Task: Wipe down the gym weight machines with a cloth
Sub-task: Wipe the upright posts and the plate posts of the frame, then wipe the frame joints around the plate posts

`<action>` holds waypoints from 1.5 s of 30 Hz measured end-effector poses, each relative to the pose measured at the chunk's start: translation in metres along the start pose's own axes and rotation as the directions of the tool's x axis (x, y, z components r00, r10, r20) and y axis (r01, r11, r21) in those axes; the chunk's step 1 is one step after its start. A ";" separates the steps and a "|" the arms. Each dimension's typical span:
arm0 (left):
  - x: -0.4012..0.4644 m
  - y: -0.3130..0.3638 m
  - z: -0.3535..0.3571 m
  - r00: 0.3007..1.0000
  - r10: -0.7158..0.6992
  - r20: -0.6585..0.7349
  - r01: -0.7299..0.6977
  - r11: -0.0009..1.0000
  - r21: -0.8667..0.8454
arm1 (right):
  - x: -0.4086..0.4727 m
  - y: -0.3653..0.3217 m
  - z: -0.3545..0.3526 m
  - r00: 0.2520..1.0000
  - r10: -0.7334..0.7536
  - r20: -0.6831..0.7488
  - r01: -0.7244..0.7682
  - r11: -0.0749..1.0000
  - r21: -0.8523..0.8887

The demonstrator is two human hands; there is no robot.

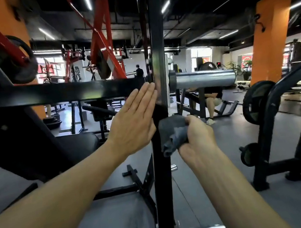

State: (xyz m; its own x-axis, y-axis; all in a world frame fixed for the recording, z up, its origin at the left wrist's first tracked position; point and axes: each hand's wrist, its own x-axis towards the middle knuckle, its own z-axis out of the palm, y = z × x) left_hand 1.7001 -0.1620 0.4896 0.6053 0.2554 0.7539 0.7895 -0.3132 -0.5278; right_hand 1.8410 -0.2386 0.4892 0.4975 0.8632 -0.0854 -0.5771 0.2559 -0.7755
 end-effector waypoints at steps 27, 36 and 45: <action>0.050 -0.175 -0.063 0.625 -0.097 0.774 0.403 0.890 -0.215 | 0.031 -0.095 0.173 0.676 0.401 0.619 0.679 -0.666 -0.310; 0.033 -0.197 -0.067 0.494 -0.131 0.860 0.434 0.894 -0.113 | 0.041 -0.063 0.157 0.486 0.102 0.868 0.455 -0.878 -0.152; 0.030 -0.195 -0.066 0.477 -0.125 0.870 0.408 0.908 -0.094 | 0.059 -0.037 0.148 0.485 -0.032 0.874 0.478 -0.827 -0.295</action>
State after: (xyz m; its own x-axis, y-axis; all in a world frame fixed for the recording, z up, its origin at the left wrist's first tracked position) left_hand 1.5575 -0.1535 0.6414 0.2783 0.9567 0.0856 0.9546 -0.2656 -0.1347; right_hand 1.7959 -0.1328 0.6051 -0.3064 0.7907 0.5301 0.9064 0.0723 0.4161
